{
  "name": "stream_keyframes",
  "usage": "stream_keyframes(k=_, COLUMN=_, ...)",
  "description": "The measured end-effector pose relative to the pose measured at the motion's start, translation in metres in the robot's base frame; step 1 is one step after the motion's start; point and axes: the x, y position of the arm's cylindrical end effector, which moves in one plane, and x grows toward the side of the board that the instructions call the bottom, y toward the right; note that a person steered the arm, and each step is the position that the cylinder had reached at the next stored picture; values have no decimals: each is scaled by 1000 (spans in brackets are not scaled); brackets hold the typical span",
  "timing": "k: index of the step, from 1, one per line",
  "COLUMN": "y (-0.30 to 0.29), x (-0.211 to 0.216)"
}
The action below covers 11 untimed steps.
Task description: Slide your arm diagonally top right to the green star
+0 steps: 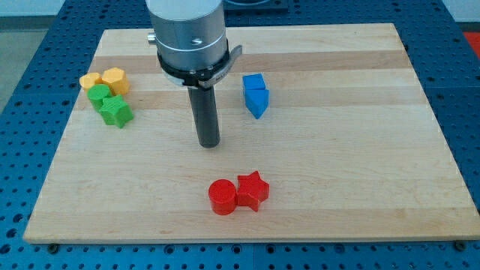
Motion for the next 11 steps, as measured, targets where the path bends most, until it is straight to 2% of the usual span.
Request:
stream_keyframes(k=6, y=1, x=-9)
stream_keyframes(k=10, y=8, x=-112)
stream_keyframes(k=11, y=8, x=-112)
